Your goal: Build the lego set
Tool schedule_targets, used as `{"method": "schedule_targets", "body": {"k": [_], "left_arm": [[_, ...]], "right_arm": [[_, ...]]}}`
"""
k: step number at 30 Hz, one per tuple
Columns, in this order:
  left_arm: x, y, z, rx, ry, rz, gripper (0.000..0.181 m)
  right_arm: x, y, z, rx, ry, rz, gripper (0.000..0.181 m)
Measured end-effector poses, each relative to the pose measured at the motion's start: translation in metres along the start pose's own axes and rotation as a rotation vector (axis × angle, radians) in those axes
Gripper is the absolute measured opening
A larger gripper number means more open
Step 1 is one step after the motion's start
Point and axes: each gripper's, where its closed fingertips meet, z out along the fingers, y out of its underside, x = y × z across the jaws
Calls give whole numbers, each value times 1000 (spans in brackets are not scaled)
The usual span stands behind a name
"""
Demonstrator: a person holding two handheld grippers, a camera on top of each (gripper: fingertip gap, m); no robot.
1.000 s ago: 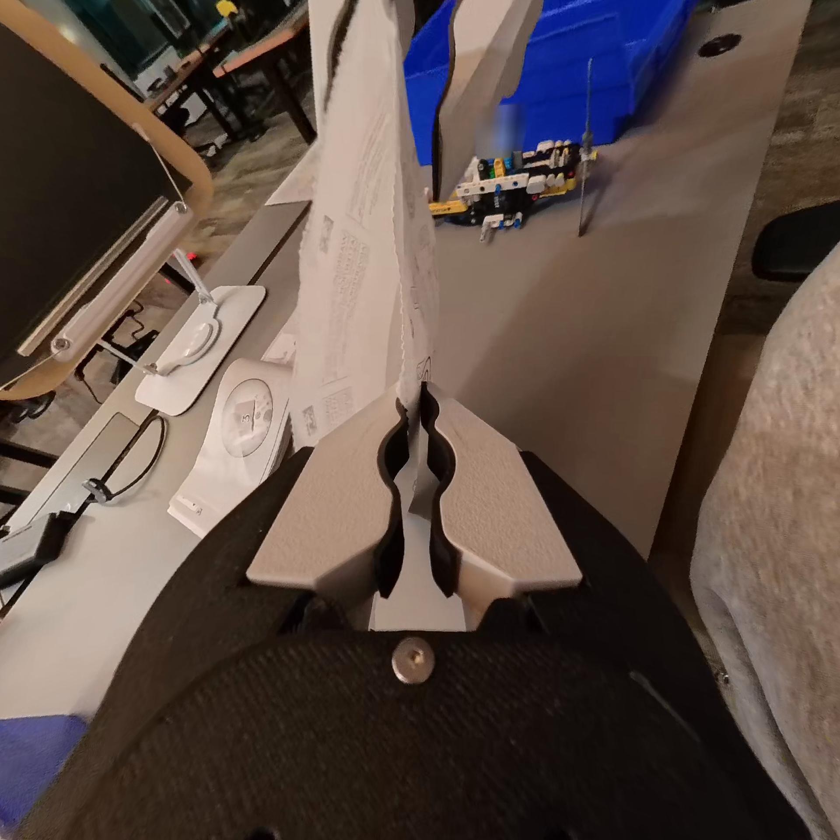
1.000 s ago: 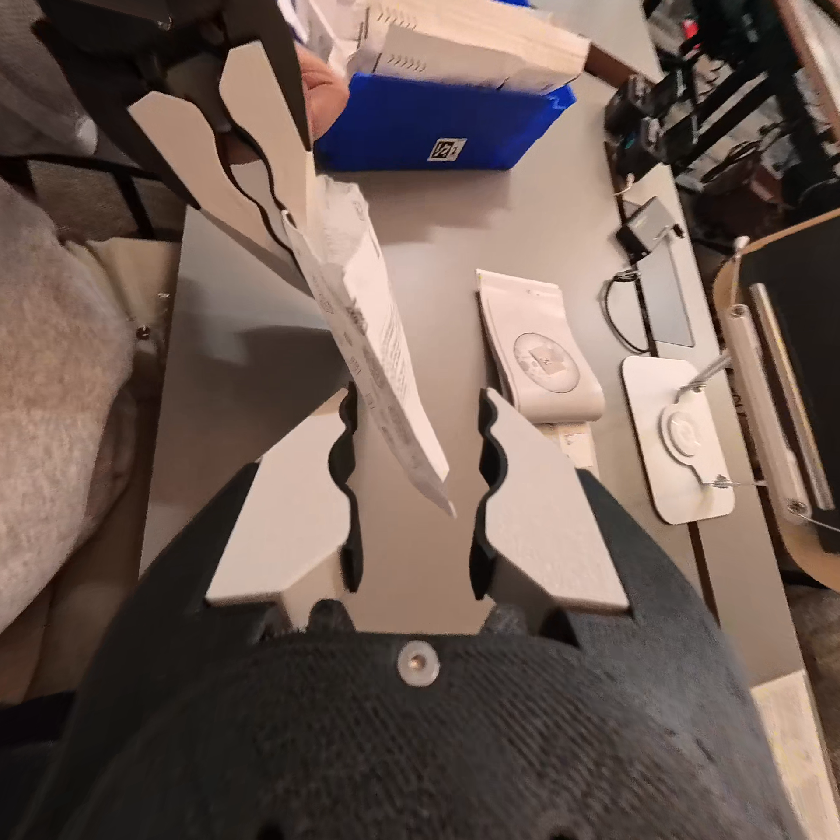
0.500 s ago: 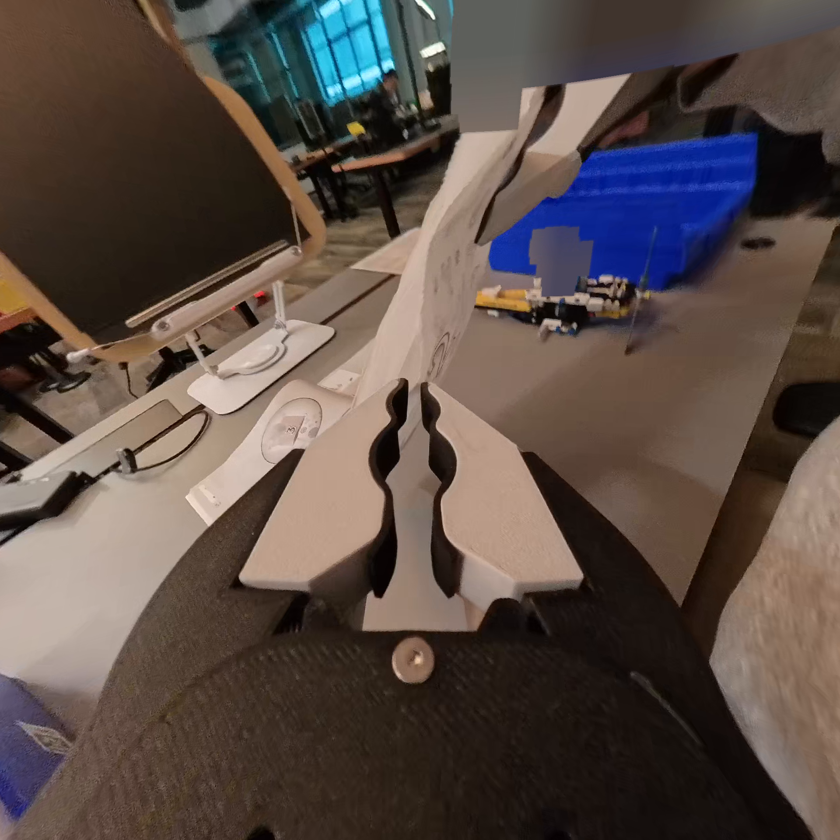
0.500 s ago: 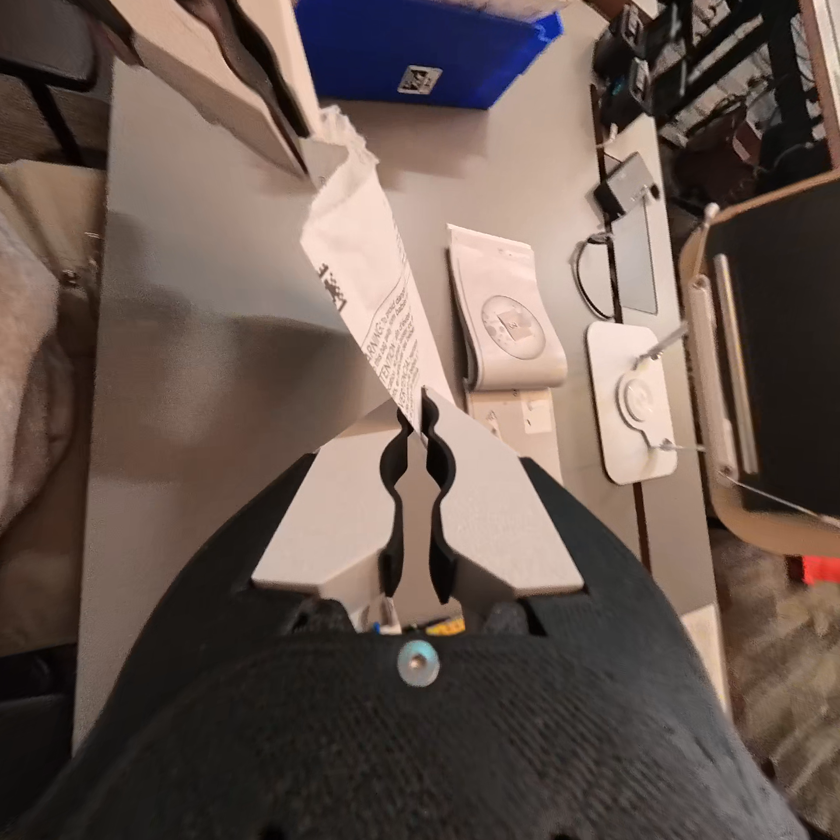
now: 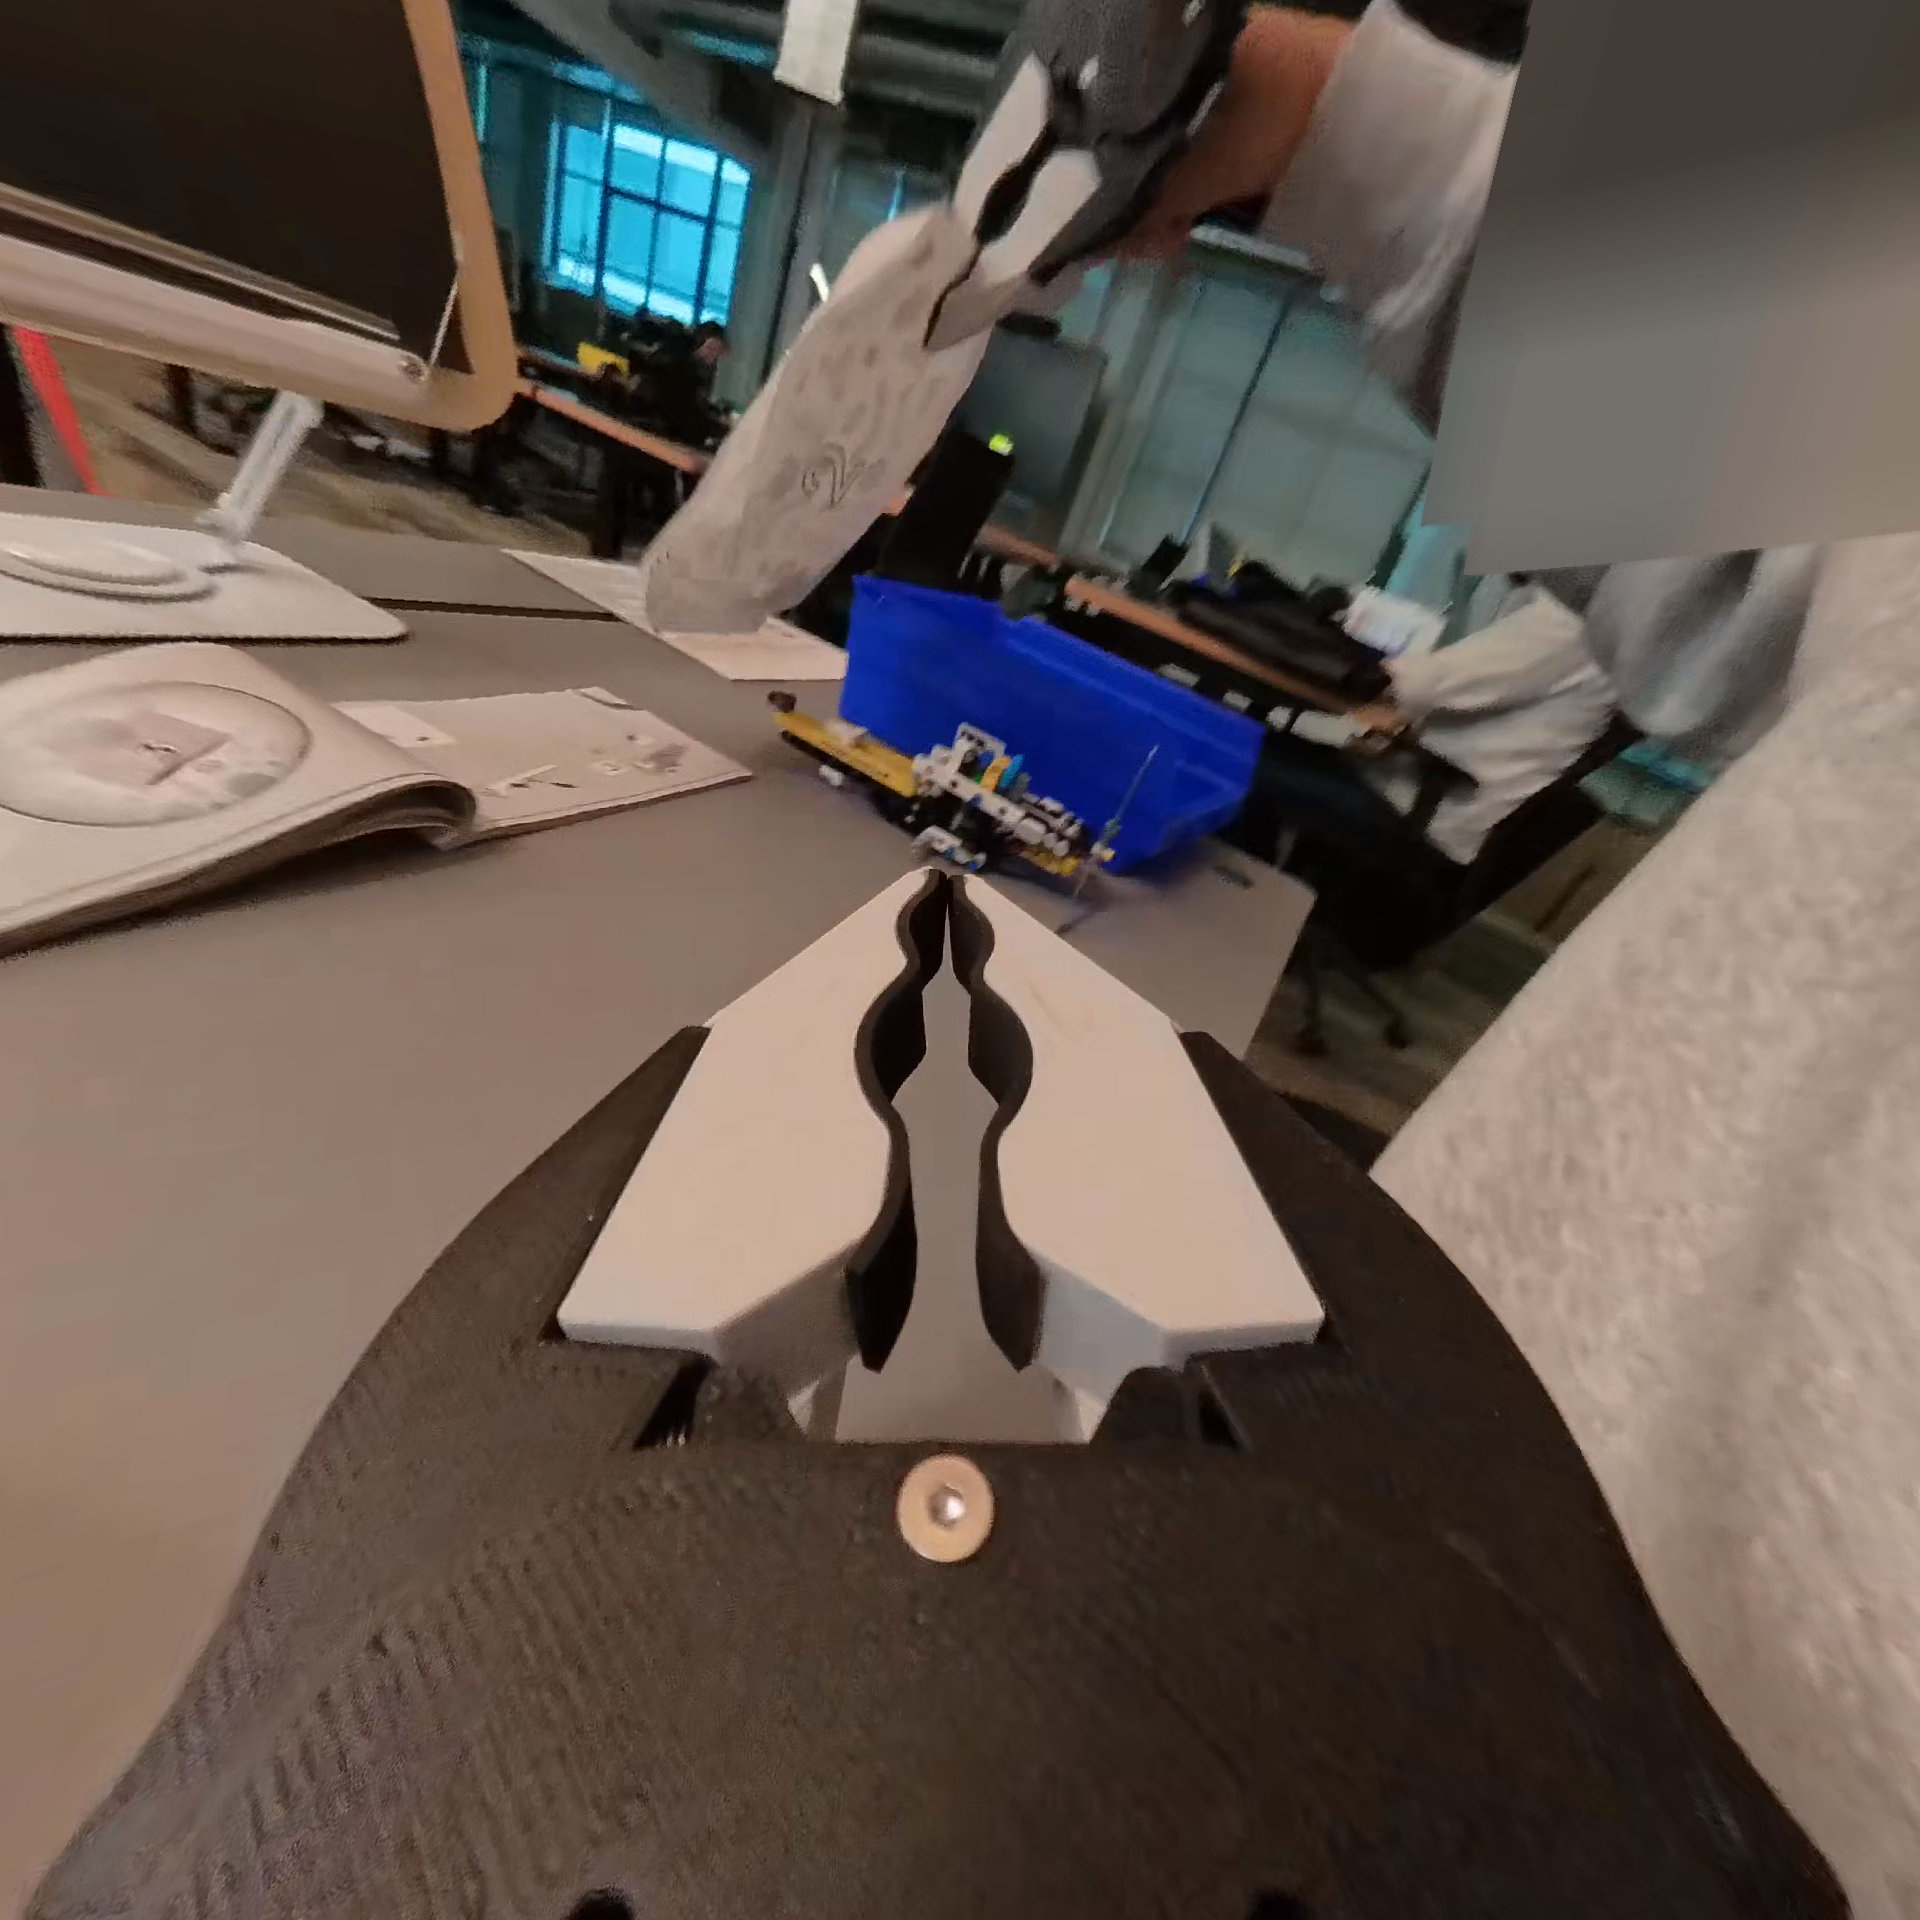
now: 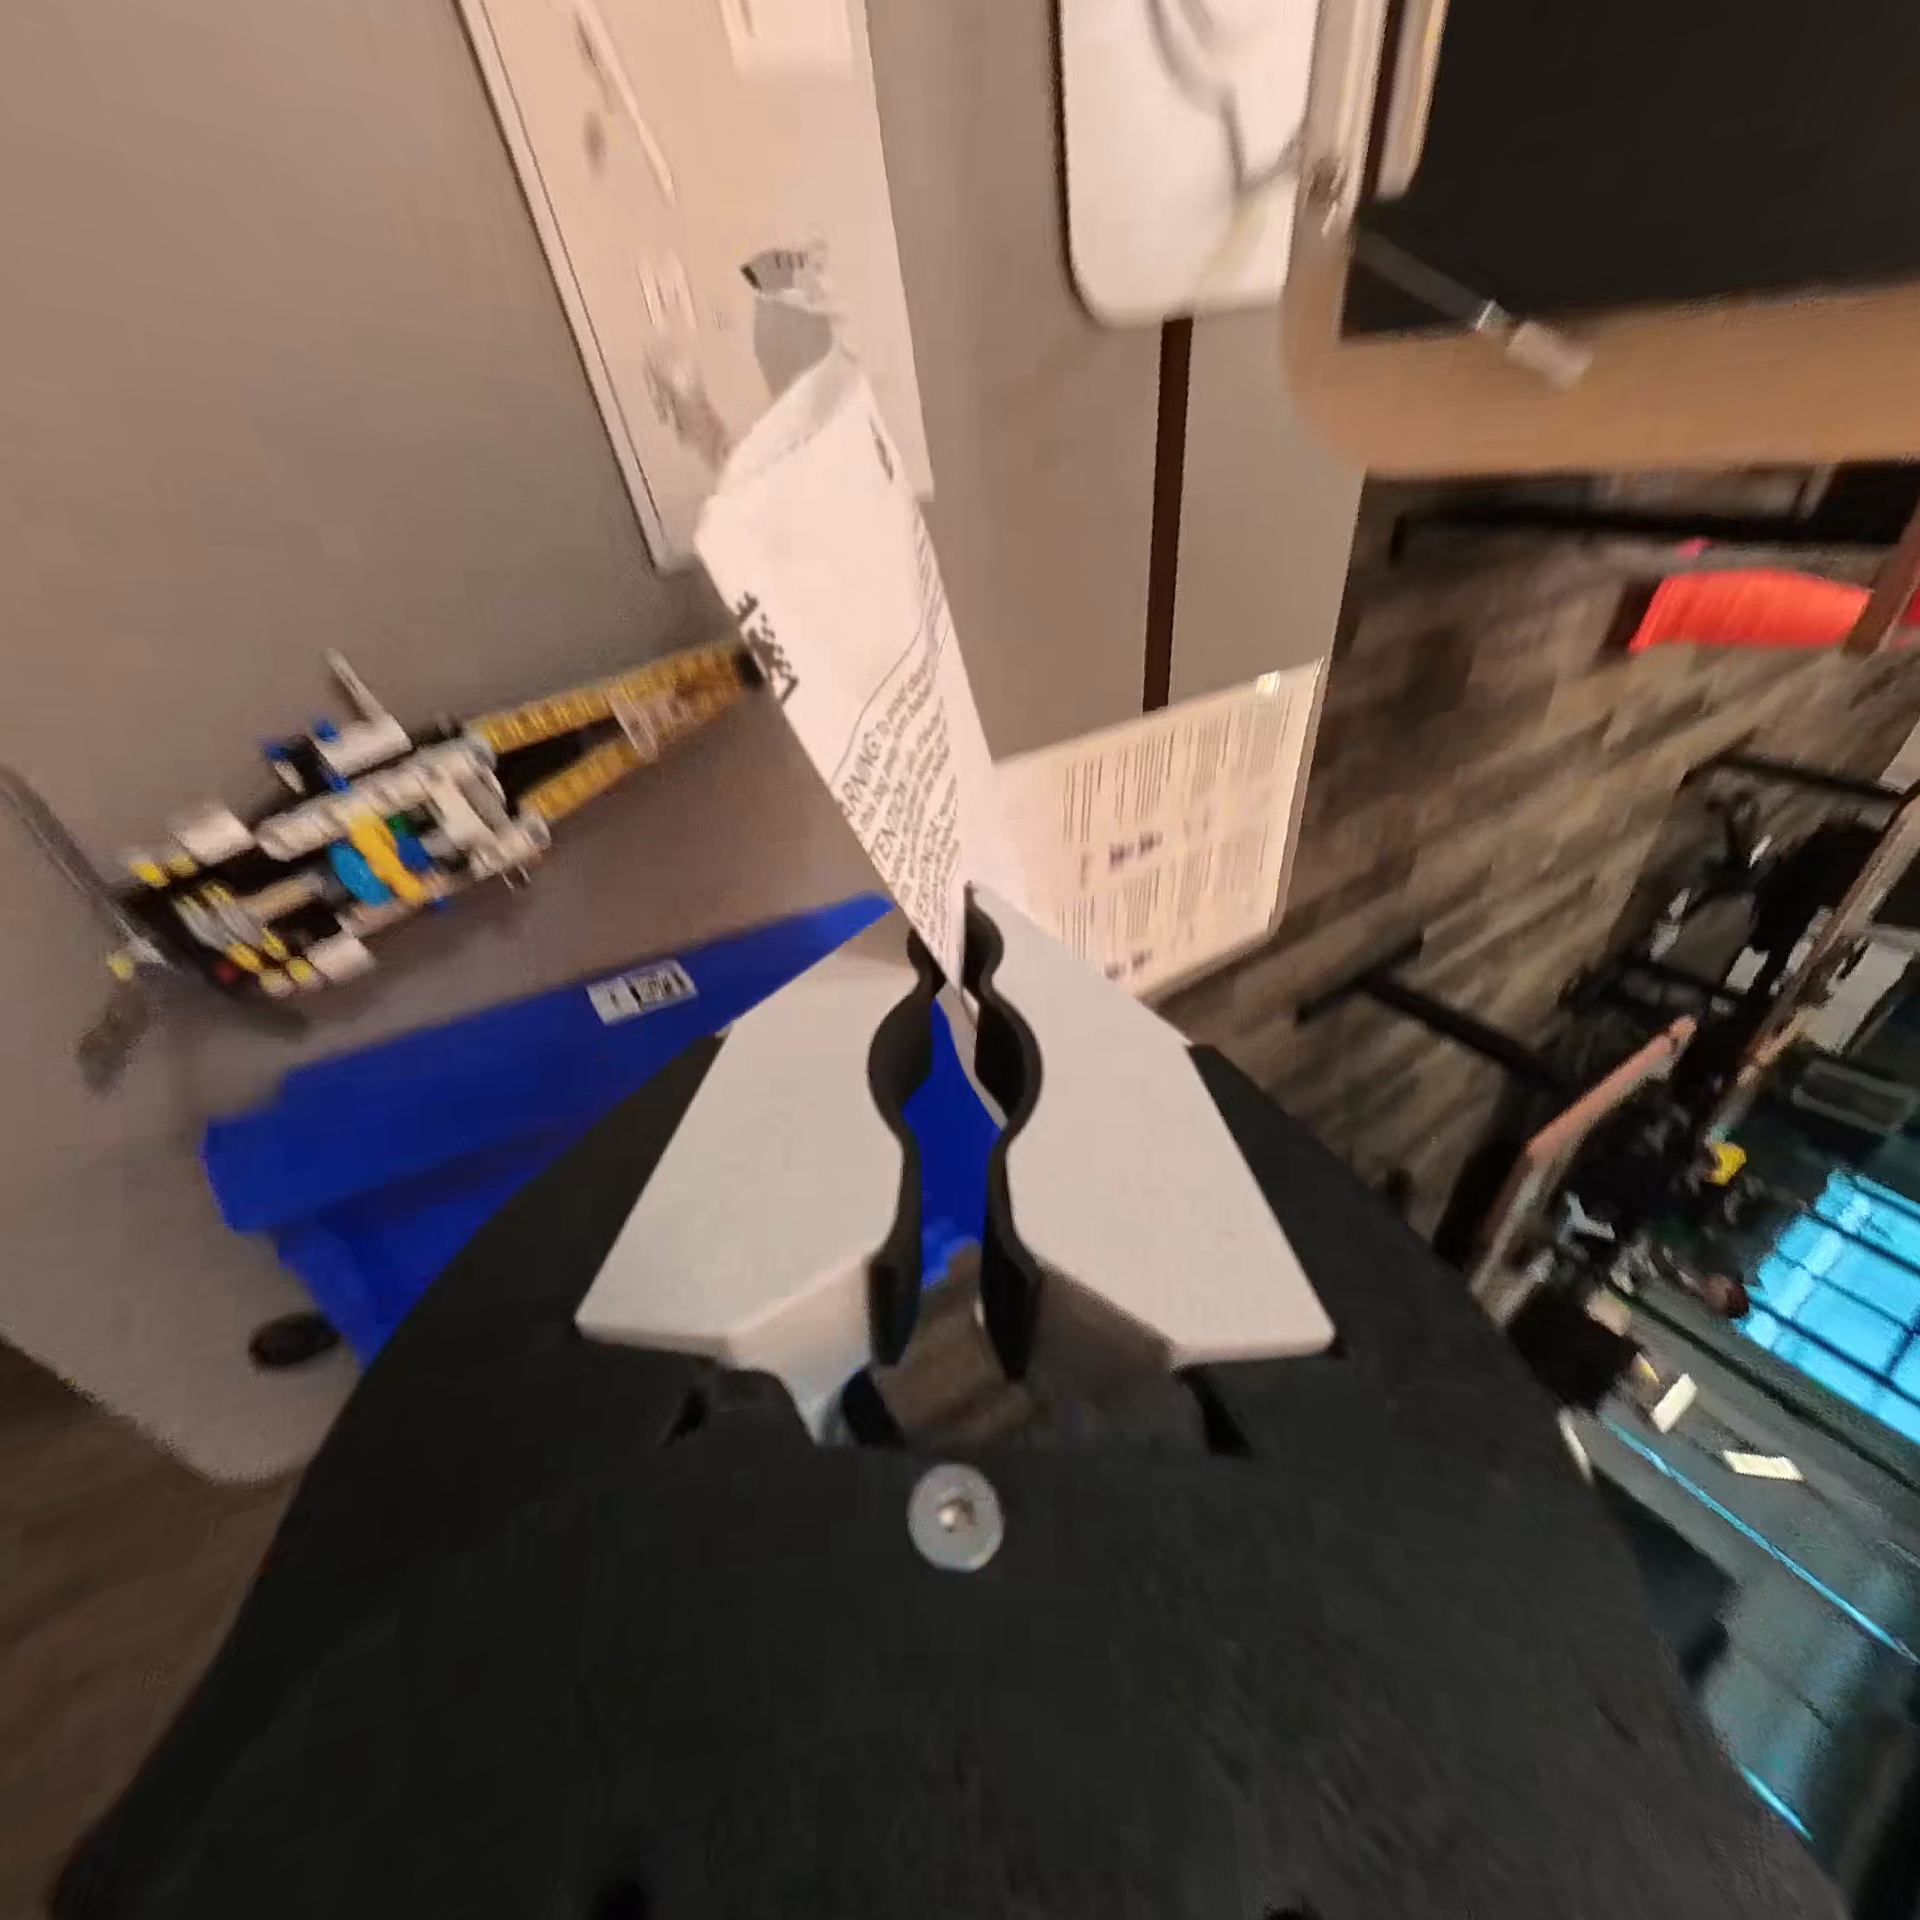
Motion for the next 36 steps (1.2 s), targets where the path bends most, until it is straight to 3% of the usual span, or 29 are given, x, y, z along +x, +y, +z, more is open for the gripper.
{"method": "schedule_targets", "body": {"k": [6,14,22,31,36], "left_arm": [[2,-6,-9,90,49,-75,0],[-5,-3,-13,99,45,-92,0],[-14,0,-14,104,44,-131,0],[-15,5,-12,91,43,-134,0],[-18,4,-14,97,36,-133,0]], "right_arm": [[21,38,40,-437,-35,-198,0],[38,25,75,-795,-33,-440,0],[35,13,93,-952,-38,-528,0],[6,-38,122,-935,-54,-611,1],[-7,-50,139,-917,-94,-613,2]]}}
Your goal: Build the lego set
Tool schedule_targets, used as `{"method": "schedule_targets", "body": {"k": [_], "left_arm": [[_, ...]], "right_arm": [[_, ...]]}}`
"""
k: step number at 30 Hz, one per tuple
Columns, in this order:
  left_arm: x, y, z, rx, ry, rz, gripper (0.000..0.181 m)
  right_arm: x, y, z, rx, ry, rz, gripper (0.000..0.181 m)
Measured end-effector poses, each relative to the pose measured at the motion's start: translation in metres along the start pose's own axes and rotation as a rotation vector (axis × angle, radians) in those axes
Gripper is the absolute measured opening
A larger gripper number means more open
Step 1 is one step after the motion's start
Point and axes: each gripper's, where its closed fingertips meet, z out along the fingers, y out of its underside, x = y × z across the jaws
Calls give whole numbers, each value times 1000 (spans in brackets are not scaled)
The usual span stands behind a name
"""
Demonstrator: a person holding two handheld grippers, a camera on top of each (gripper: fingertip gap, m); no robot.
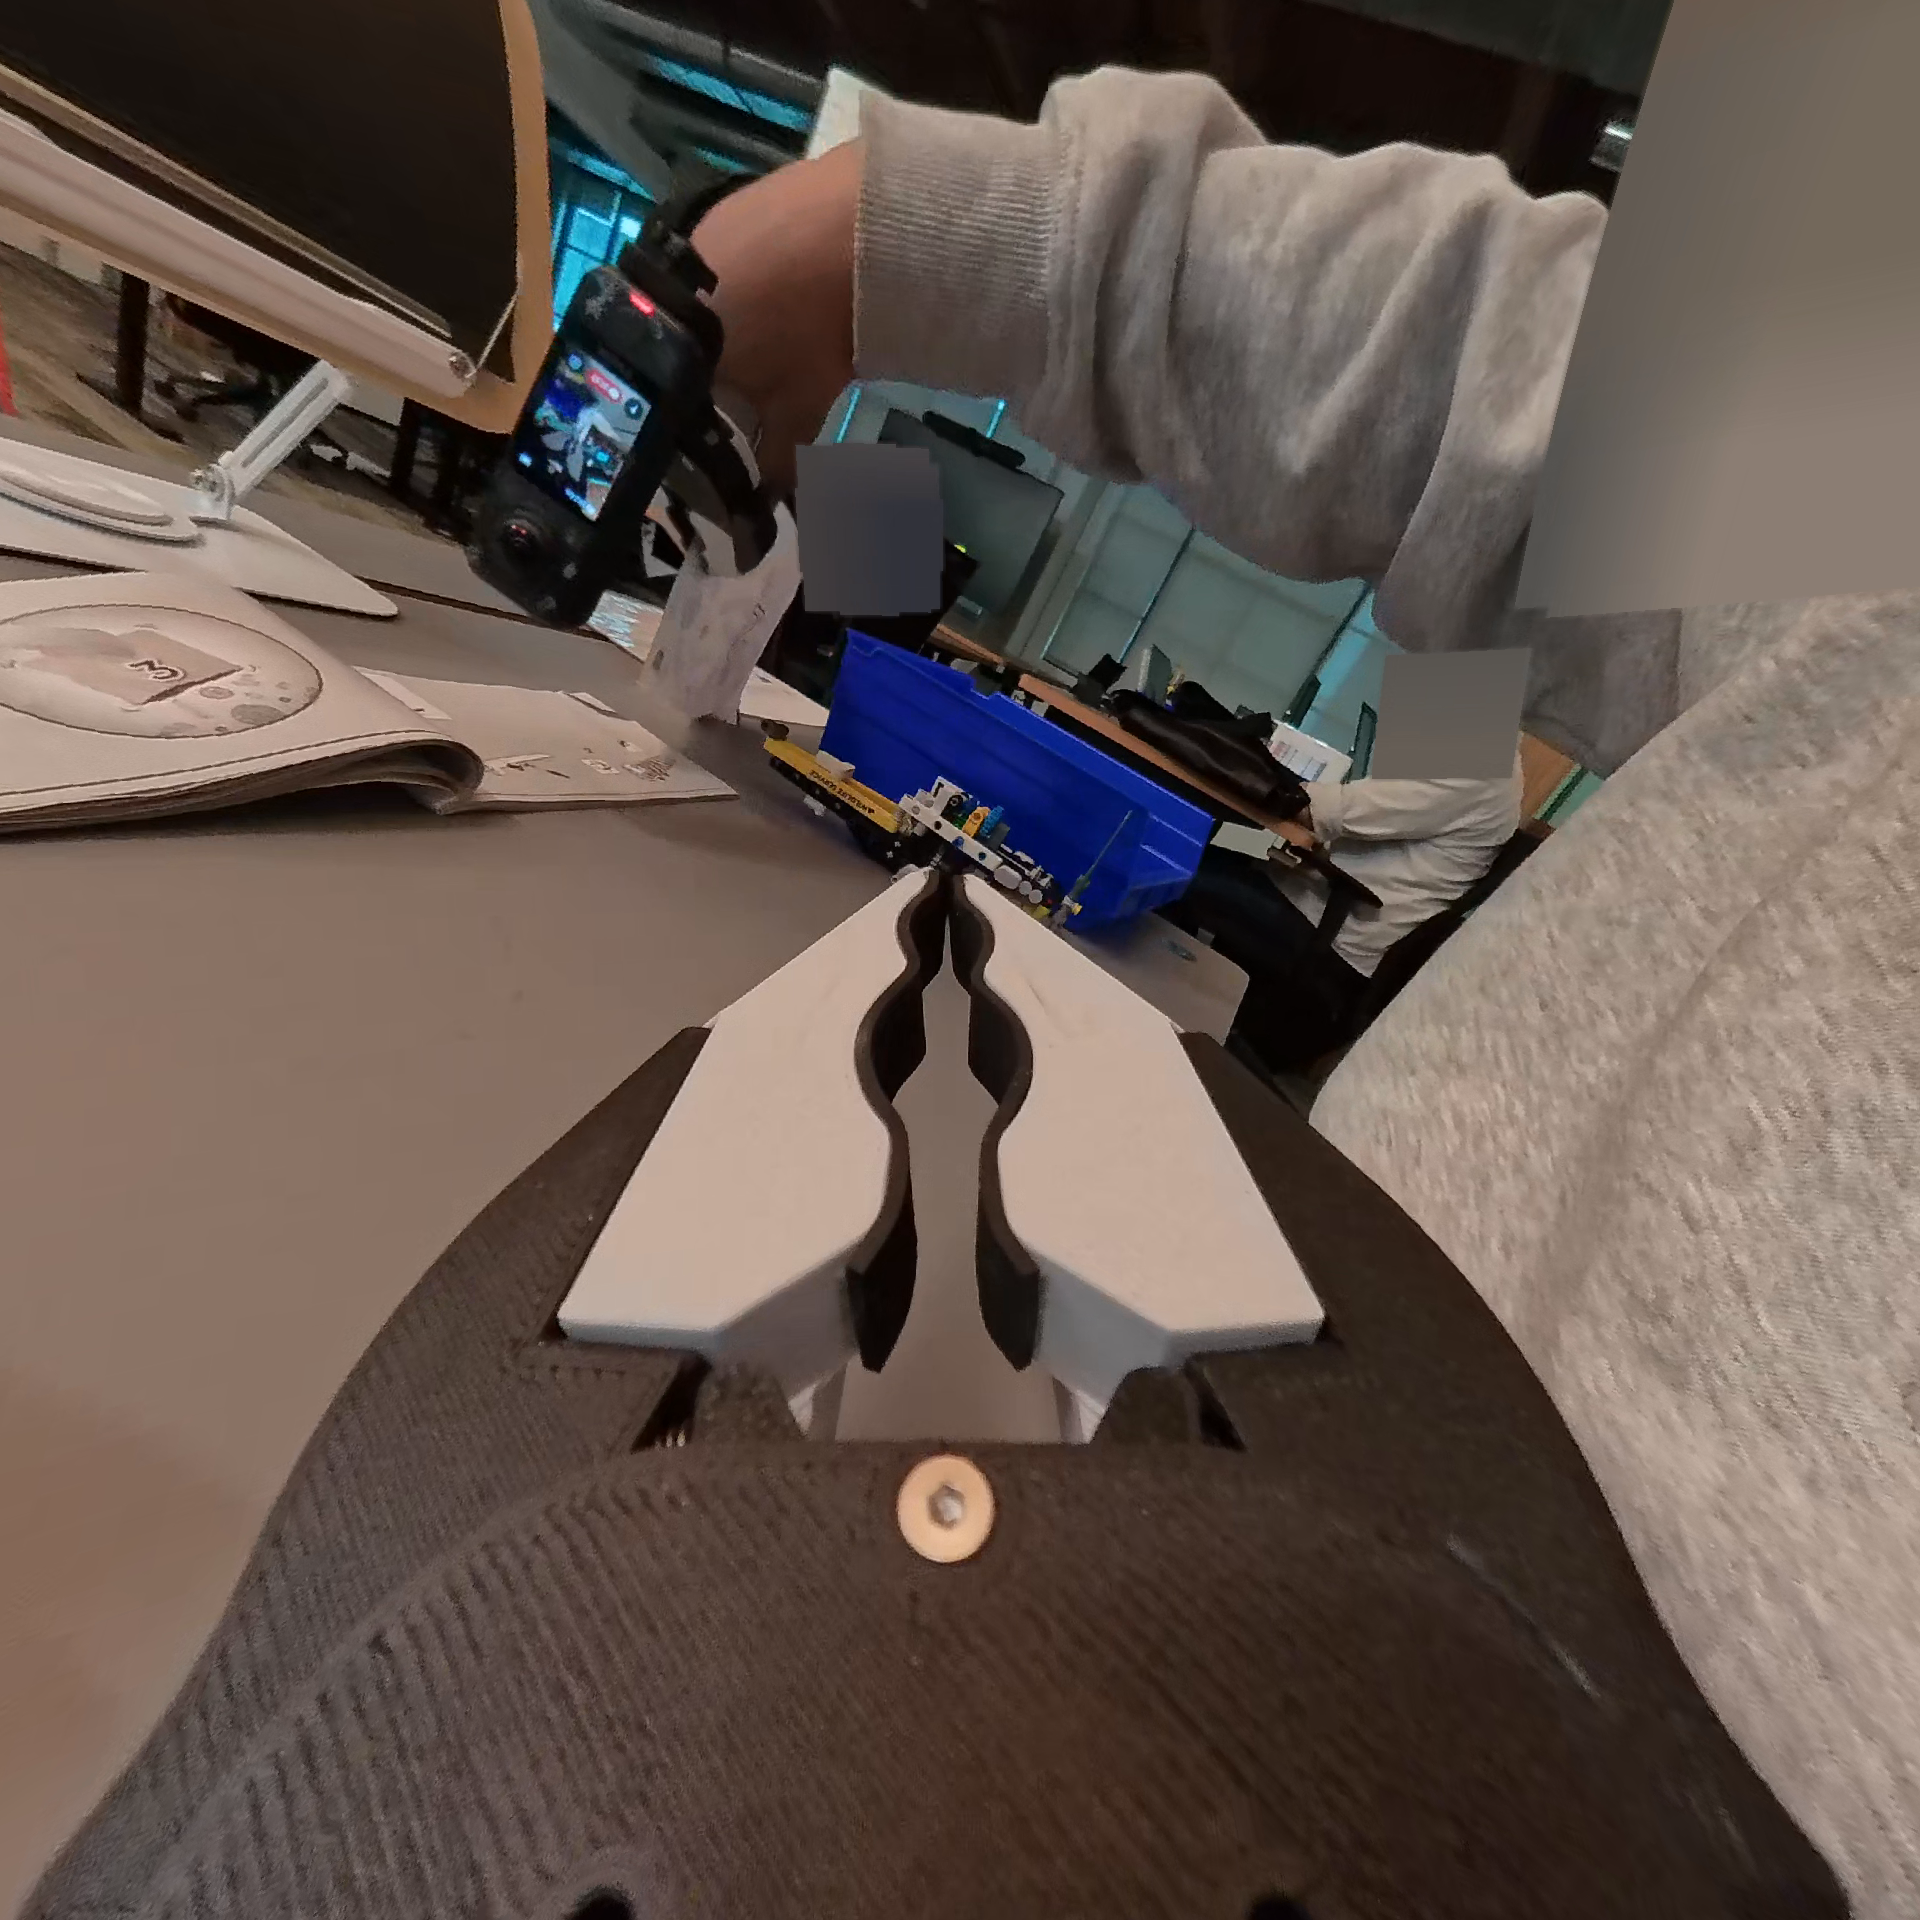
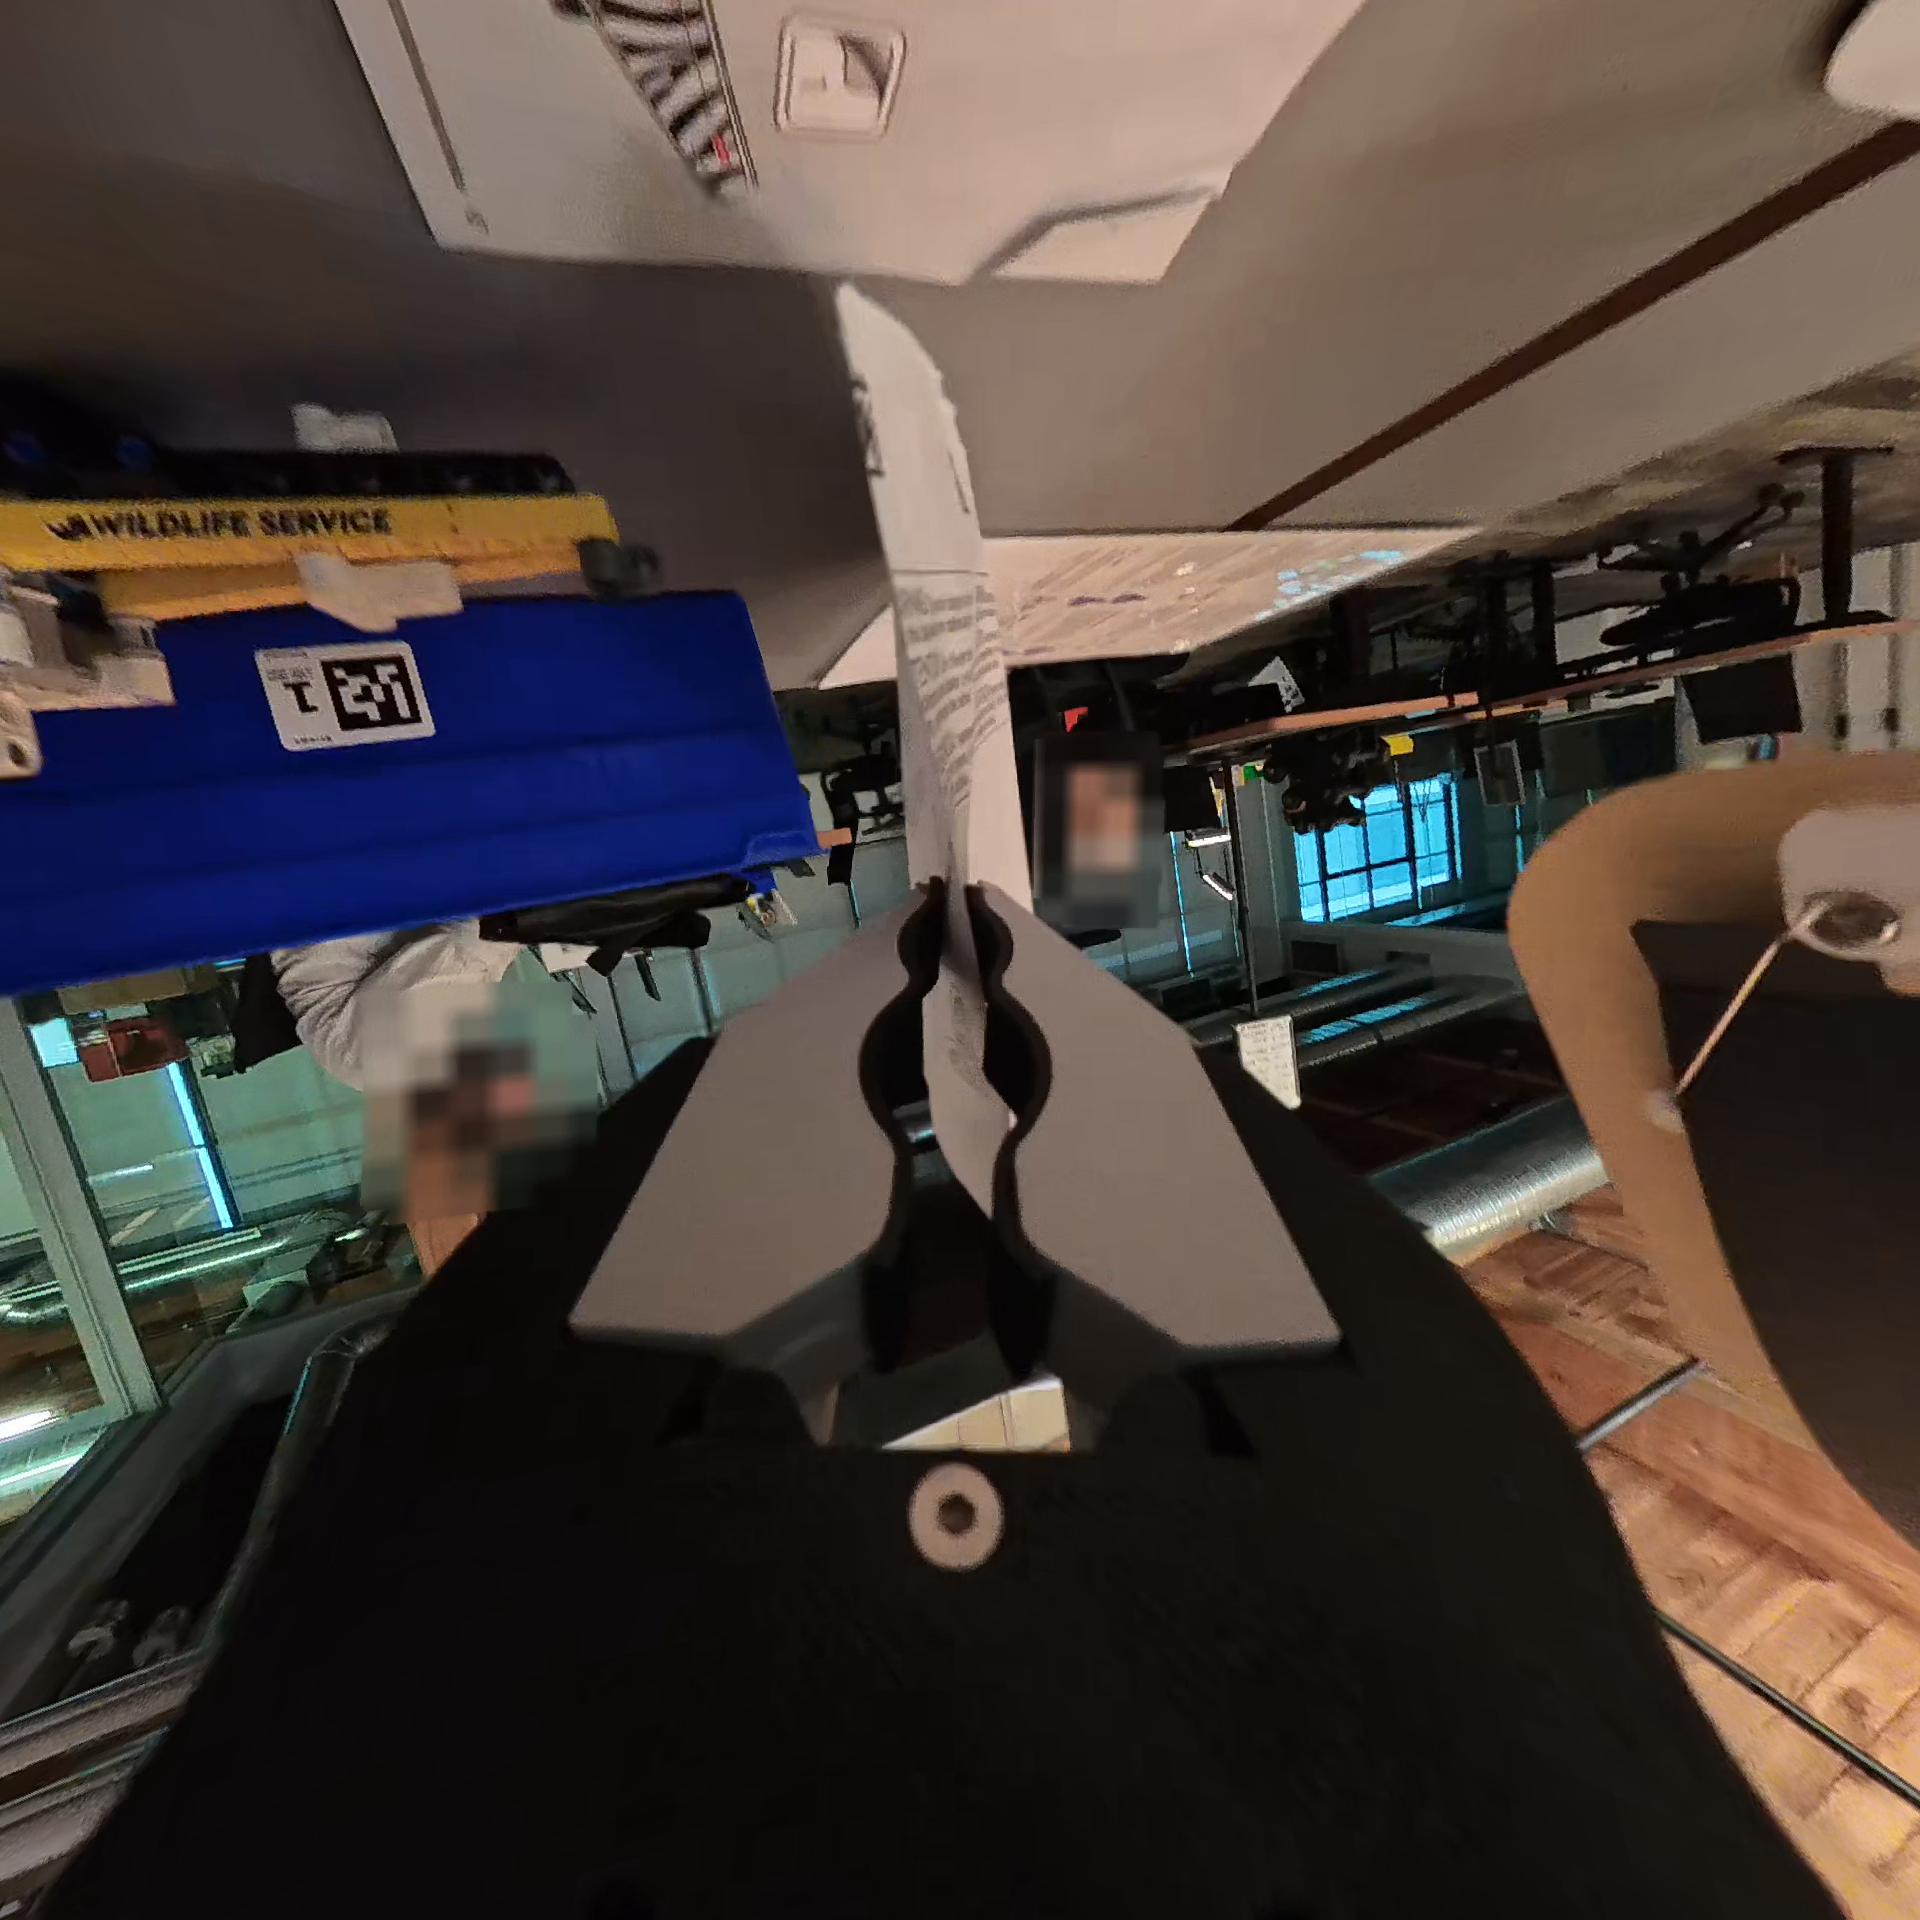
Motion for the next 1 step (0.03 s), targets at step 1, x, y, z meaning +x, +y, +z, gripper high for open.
{"method": "schedule_targets", "body": {"k": [1], "left_arm": [[0,0,0,2,0,-3,0]], "right_arm": [[-1,-4,1,9,-13,1,2]]}}
